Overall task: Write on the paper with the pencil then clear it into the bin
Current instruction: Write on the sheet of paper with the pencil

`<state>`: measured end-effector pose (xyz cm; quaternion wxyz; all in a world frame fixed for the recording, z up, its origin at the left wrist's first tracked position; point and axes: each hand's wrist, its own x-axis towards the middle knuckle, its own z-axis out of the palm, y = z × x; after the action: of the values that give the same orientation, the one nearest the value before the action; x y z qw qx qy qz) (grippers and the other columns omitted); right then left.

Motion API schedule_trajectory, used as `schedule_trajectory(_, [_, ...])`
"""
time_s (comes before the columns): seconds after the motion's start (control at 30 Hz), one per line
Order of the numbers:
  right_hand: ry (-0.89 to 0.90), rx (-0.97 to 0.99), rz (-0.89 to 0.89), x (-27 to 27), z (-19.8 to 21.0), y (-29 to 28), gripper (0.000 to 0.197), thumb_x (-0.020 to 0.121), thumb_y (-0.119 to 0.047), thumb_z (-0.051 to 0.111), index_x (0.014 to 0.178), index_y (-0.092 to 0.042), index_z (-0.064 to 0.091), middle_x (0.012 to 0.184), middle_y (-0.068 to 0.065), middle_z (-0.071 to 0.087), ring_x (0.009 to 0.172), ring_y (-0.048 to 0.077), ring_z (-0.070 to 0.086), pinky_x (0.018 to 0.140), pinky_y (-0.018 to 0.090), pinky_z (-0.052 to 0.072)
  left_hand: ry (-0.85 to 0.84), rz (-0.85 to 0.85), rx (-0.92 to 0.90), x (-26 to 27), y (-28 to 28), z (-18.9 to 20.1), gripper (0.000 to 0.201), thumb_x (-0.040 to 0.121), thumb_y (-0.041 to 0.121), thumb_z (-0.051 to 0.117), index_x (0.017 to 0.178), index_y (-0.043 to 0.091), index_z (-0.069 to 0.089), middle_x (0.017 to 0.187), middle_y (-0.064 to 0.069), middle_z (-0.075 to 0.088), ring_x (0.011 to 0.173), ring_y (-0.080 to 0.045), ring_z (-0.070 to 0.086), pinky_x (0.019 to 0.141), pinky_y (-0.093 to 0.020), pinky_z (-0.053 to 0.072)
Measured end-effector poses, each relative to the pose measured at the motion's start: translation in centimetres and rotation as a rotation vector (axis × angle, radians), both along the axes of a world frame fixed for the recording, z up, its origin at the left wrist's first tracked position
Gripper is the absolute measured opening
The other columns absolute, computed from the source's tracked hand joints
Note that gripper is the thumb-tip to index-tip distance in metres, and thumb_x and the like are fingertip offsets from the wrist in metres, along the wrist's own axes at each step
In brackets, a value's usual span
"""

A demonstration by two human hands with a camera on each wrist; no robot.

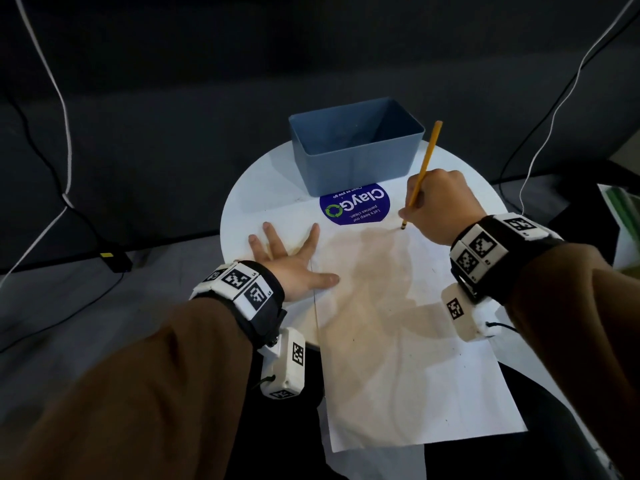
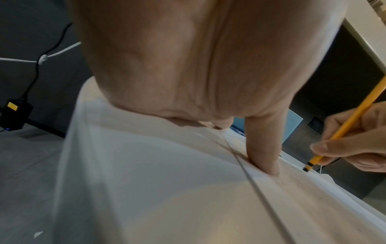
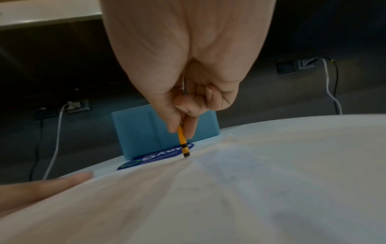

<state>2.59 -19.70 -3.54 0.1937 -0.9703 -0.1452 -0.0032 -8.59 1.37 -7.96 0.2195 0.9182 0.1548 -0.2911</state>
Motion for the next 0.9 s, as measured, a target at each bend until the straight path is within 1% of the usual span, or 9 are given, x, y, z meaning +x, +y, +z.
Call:
schedule_trajectory(0.1, [-0.001, 0.048, 0.101, -0.9, -0.1, 1.7, 0.022, 0.089, -0.021, 0.077, 0.079, -0.011, 0.059, 0.085, 0.005, 0.064, 0.090, 0.022, 0.058, 0.068, 0.028, 0.044, -0.004, 0.009, -0.008, 0.0, 0.1, 0.0, 0.096, 0.086, 0.075, 0.051, 0.147, 0.056, -0.020, 0.151, -0.019, -0.044, 0.138, -0.049, -0.036, 0.113, -0.063, -0.013])
schedule_trajectory(0.2, [0.022, 0.093, 0.149, -1.4, -0.5, 2.6, 0.025, 0.088, -0.022, 0.078, 0.080, -0.014, 0.056, 0.076, -0.003, 0.057, 0.091, 0.020, 0.056, 0.072, 0.028, 0.042, -0.005, 0.006, -0.008, 0.0, 0.0, 0.1, 0.096, 0.086, 0.074, 0.052, 0.148, 0.056, -0.020, 0.151, -0.020, -0.043, 0.139, -0.050, -0.035, 0.113, -0.063, -0.013])
schedule_trajectory(0.3, [0.035, 0.042, 0.149, -1.0, -0.4, 1.8, 0.027, 0.088, -0.025, 0.079, 0.086, -0.016, 0.053, 0.090, -0.003, 0.057, 0.097, 0.015, 0.054, 0.076, 0.029, 0.047, 0.000, -0.010, 0.013, 0.0, 0.1, 0.0, 0.097, 0.086, 0.075, 0.050, 0.148, 0.055, -0.021, 0.150, -0.020, -0.044, 0.139, -0.050, -0.035, 0.113, -0.064, -0.012])
schedule_trajectory(0.33, [0.028, 0.014, 0.136, -0.8, -0.3, 1.3, 0.027, 0.088, -0.023, 0.080, 0.085, -0.015, 0.054, 0.091, -0.002, 0.058, 0.097, 0.016, 0.056, 0.075, 0.030, 0.048, 0.000, -0.014, 0.018, 0.0, 0.1, -0.1, 0.097, 0.085, 0.076, 0.049, 0.147, 0.055, -0.022, 0.150, -0.020, -0.045, 0.138, -0.050, -0.036, 0.113, -0.064, -0.011])
schedule_trajectory(0.47, [0.002, -0.001, 0.049, 0.2, 0.0, 0.0, 0.023, 0.085, -0.016, 0.079, 0.074, -0.009, 0.060, 0.076, 0.003, 0.062, 0.083, 0.024, 0.062, 0.064, 0.028, 0.044, 0.004, -0.020, 0.020, 0.1, 0.3, -0.3, 0.097, 0.084, 0.078, 0.049, 0.145, 0.058, -0.024, 0.149, -0.019, -0.047, 0.138, -0.049, -0.036, 0.112, -0.068, -0.009])
schedule_trajectory(0.57, [0.014, 0.031, 0.106, -0.5, 0.0, 1.2, 0.025, 0.088, -0.021, 0.079, 0.078, -0.013, 0.057, 0.084, 0.003, 0.063, 0.089, 0.020, 0.059, 0.069, 0.029, 0.047, 0.002, -0.010, 0.006, 0.2, 0.3, -0.2, 0.097, 0.085, 0.076, 0.051, 0.146, 0.057, -0.022, 0.150, -0.020, -0.045, 0.138, -0.050, -0.035, 0.113, -0.065, -0.010])
schedule_trajectory(0.67, [0.013, 0.086, 0.144, -1.1, -0.1, 2.4, 0.027, 0.089, -0.020, 0.078, 0.074, -0.015, 0.056, 0.088, 0.009, 0.068, 0.094, 0.025, 0.062, 0.072, 0.034, 0.052, 0.001, -0.006, 0.015, 0.1, 0.1, -0.1, 0.098, 0.085, 0.075, 0.052, 0.147, 0.056, -0.021, 0.151, -0.021, -0.043, 0.139, -0.050, -0.034, 0.113, -0.066, -0.010])
schedule_trajectory(0.77, [0.048, 0.062, 0.145, -0.9, -0.4, 2.0, 0.027, 0.087, -0.026, 0.080, 0.085, -0.017, 0.055, 0.097, 0.000, 0.064, 0.098, 0.016, 0.058, 0.075, 0.030, 0.053, 0.003, -0.015, 0.029, 0.0, 0.1, -0.2, 0.097, 0.085, 0.077, 0.050, 0.147, 0.056, -0.021, 0.152, -0.021, -0.041, 0.141, -0.049, -0.033, 0.112, -0.067, -0.008])
schedule_trajectory(0.9, [0.030, 0.024, 0.111, -0.3, -0.1, 0.7, 0.029, 0.087, -0.026, 0.080, 0.085, -0.018, 0.053, 0.089, -0.003, 0.056, 0.092, 0.014, 0.053, 0.067, 0.024, 0.045, 0.004, -0.019, 0.034, 0.1, 0.2, -0.2, 0.096, 0.084, 0.078, 0.048, 0.146, 0.057, -0.023, 0.151, -0.021, -0.043, 0.140, -0.050, -0.034, 0.113, -0.066, -0.008])
